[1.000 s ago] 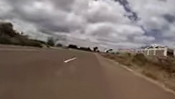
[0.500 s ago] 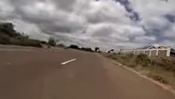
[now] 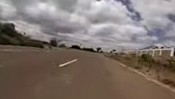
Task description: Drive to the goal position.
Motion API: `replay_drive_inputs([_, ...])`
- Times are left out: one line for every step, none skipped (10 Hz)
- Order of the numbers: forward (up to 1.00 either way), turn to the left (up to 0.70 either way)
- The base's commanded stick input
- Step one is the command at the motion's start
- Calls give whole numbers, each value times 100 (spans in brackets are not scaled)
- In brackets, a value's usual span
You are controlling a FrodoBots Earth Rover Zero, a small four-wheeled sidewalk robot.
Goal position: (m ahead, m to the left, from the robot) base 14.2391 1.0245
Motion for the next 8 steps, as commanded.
replay_drive_inputs([85,-18])
replay_drive_inputs([85,-32])
replay_drive_inputs([85,-34])
replay_drive_inputs([85,-34])
replay_drive_inputs([85,-34])
replay_drive_inputs([85,-34])
replay_drive_inputs([85,-34])
replay_drive_inputs([85,-34])
